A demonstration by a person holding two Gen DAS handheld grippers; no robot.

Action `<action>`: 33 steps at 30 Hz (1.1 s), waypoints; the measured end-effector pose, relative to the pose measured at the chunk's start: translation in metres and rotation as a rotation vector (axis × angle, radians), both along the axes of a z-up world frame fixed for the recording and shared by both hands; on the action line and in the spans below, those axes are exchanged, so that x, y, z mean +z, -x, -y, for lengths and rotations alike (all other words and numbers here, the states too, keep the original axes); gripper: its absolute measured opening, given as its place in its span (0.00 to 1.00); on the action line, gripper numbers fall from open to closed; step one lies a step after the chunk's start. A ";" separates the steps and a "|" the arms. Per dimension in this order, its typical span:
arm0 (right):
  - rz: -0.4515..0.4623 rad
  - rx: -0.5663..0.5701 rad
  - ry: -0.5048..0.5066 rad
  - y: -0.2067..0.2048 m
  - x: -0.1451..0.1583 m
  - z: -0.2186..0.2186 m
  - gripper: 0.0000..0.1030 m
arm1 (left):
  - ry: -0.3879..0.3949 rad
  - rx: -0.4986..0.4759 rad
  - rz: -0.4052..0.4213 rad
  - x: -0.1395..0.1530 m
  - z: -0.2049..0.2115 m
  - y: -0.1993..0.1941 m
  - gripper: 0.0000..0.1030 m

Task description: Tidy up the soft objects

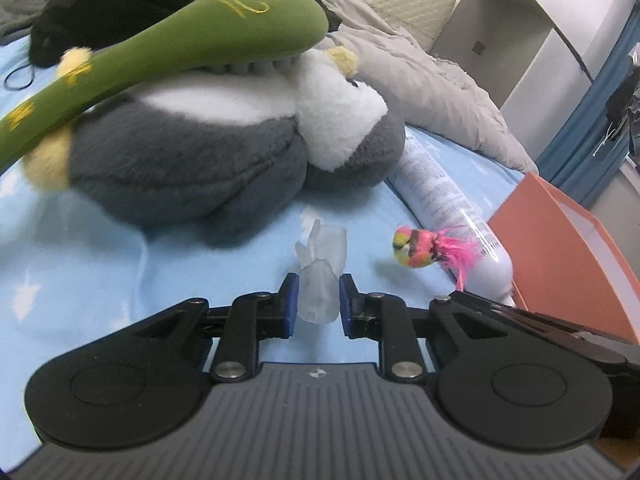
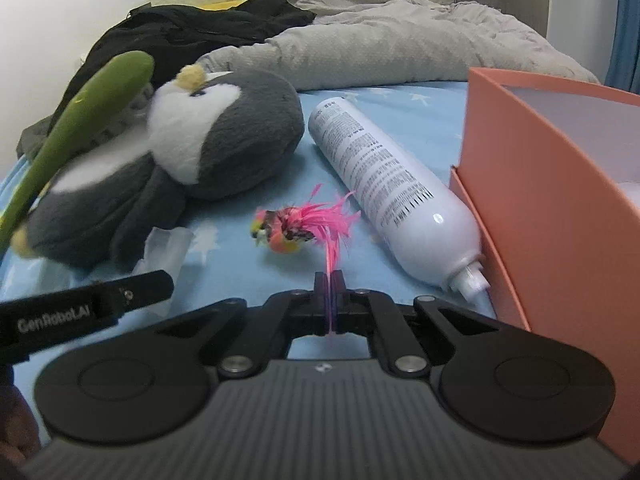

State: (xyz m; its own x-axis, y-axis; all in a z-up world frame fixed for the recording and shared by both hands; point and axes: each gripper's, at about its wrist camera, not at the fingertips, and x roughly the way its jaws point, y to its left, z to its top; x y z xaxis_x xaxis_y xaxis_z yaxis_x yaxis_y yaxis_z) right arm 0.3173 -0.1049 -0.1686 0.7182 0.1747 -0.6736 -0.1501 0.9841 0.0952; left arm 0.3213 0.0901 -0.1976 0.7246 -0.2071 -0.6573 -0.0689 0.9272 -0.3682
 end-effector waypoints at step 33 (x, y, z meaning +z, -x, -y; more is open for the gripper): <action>-0.155 0.046 -0.053 0.158 0.015 0.042 0.13 | 0.017 -0.061 -0.074 0.011 0.033 0.125 0.24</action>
